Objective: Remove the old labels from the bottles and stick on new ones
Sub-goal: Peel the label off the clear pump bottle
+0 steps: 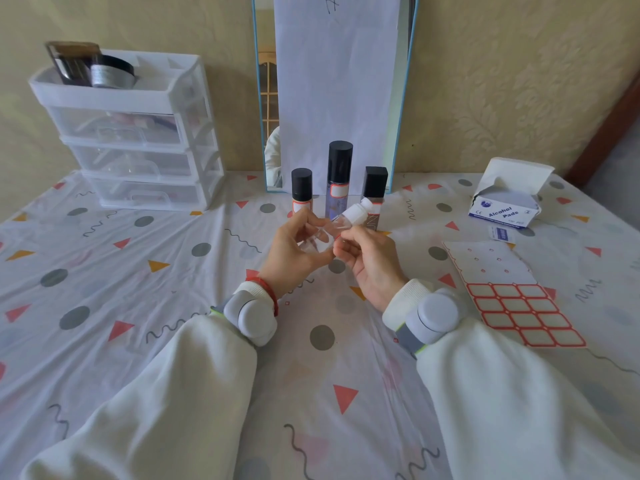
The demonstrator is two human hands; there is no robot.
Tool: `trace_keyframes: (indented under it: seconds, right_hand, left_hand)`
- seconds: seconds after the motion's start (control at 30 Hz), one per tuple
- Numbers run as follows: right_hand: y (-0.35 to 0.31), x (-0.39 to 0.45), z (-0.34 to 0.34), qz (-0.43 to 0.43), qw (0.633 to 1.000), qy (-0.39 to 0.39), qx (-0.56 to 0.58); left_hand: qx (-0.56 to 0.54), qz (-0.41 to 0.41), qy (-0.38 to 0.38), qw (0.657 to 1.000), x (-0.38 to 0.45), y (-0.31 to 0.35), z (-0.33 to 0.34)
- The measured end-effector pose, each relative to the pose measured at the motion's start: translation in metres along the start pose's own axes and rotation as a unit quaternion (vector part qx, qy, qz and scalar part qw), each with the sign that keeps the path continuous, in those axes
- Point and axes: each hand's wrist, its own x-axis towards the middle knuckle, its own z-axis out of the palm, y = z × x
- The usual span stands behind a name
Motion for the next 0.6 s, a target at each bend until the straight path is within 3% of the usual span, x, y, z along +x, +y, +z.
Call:
trace_keyframes:
  seconds: [0.4, 0.6]
  right_hand:
    - [-0.0028, -0.0029, 0.0003, 0.001, 0.999, -0.033, 0.036]
    - [-0.0016, -0.0012, -0.0005, 0.002, 1.0, -0.011, 0.021]
  left_hand:
    - [-0.004, 0.004, 0.007, 1.0, 0.0012, 0.0009, -0.0009]
    - [0.017, 0.005, 0.015, 1.0, 0.0005, -0.0006, 0.0006]
